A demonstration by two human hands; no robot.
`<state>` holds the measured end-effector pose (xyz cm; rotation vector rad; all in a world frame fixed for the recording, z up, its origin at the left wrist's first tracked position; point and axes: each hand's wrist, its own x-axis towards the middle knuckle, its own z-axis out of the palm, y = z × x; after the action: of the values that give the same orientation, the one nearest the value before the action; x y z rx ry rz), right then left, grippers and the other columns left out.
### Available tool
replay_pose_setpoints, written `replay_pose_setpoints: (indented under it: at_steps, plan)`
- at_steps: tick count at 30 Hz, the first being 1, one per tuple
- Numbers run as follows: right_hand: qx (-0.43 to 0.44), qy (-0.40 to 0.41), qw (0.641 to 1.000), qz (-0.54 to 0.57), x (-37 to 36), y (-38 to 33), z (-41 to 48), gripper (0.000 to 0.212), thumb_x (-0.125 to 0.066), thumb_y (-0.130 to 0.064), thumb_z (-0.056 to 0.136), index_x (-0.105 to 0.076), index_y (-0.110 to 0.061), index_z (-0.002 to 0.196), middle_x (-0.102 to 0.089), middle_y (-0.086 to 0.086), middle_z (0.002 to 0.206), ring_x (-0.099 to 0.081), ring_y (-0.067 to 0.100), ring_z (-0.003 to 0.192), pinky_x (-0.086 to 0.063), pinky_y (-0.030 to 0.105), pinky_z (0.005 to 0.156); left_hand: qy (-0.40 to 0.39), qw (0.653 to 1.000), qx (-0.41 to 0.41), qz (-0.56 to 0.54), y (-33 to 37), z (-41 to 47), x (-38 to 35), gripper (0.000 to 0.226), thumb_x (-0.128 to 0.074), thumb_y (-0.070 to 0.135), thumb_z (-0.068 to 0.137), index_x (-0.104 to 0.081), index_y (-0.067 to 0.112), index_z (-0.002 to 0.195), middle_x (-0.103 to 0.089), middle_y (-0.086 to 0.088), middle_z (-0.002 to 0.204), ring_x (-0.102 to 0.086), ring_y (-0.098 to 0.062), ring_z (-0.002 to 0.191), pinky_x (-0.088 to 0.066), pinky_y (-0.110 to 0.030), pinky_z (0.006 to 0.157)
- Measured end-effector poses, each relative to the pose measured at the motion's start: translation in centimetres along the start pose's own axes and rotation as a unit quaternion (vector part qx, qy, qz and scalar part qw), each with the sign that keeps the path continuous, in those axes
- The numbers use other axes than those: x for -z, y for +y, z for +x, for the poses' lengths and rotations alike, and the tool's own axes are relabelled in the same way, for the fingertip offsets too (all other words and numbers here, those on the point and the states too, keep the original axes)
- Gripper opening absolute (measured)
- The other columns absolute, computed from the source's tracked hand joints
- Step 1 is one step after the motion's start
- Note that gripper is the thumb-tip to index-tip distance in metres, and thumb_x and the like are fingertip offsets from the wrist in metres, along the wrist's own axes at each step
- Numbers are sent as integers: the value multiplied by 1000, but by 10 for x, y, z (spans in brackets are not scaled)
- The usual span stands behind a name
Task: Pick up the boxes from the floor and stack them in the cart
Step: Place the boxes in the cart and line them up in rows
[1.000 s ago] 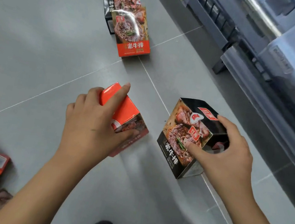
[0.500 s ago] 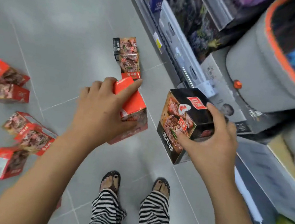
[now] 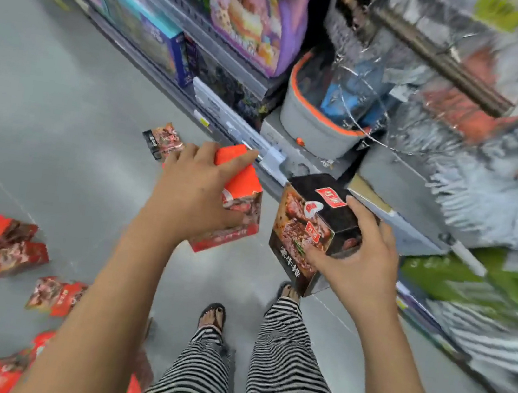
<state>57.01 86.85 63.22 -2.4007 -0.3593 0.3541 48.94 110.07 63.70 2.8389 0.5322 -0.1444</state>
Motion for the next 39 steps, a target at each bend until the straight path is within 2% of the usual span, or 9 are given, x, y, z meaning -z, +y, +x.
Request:
replay_pose_setpoints:
  at_steps: [4,8,17,21,23,25,27,32,39]
  plan:
    - [-31,65,997,23,43,-4,-36,86,-84,-30,61,-46,-40,137,-45,-6,111,-43,2,95,-29,-7,73,-3,993,-115,34,44,-2,39,95,-69,64,67,-20,46,147,-43,-11,133,-42,-36,117,-33,-46,98]
    - [-70,136,988,28,93,3,-75,86,-84,-30,61,-46,-42,137,-45,-9,112,-41,-3,92,-32,7,77,-14,973,-219,70,98,-1,60,98,-68,67,66,-17,48,147,-41,-9,136,-40,-34,121,-32,-46,100]
    - [-177,291,940,29,188,60,-181,85,-84,-27,59,-48,-39,135,-45,-7,111,-34,-9,87,-28,-7,73,-30,903,-414,112,253,-27,71,99,-65,70,68,-12,47,148,-39,-9,136,-36,-31,126,-30,-42,102]
    - [-225,351,908,46,219,95,-236,86,-84,-28,58,-48,-41,134,-45,-6,110,-47,6,99,-35,9,79,-42,864,-488,121,326,-59,69,99,-64,70,68,-10,48,148,-37,-8,138,-36,-31,126,-30,-42,101]
    - [-244,376,892,53,234,114,-267,86,-84,-30,57,-47,-43,134,-46,-5,109,-48,4,98,-37,14,80,-45,844,-521,123,363,-81,65,99,-64,71,69,-8,50,147,-37,-7,138,-36,-30,126,-30,-42,101]
    - [-257,403,876,67,249,135,-303,86,-85,-29,57,-48,-44,133,-46,-6,108,-44,-7,91,-34,4,76,-48,827,-548,117,401,-106,59,100,-64,72,68,-7,50,147,-36,-7,139,-35,-29,127,-30,-42,102]
    - [-274,426,858,81,264,155,-342,84,-85,-28,58,-48,-45,132,-45,-8,108,-41,-8,85,-32,1,73,-51,814,-569,110,438,-136,51,102,-65,73,66,-8,48,148,-36,-7,141,-35,-29,128,-30,-42,104]
    - [-287,479,826,79,304,206,-444,84,-86,-26,59,-49,-44,131,-47,-7,109,-39,-26,91,-32,-4,73,-55,783,-612,96,528,-224,24,106,-63,77,62,-10,44,149,-38,-5,140,-37,-28,126,-32,-41,101]
    - [-338,543,766,63,356,265,-580,82,-84,-26,61,-50,-39,134,-48,-7,111,-38,-28,90,-27,-8,72,-68,726,-681,73,642,-349,-13,106,-66,74,63,-12,43,149,-42,-2,132,-39,-26,124,-31,-38,100]
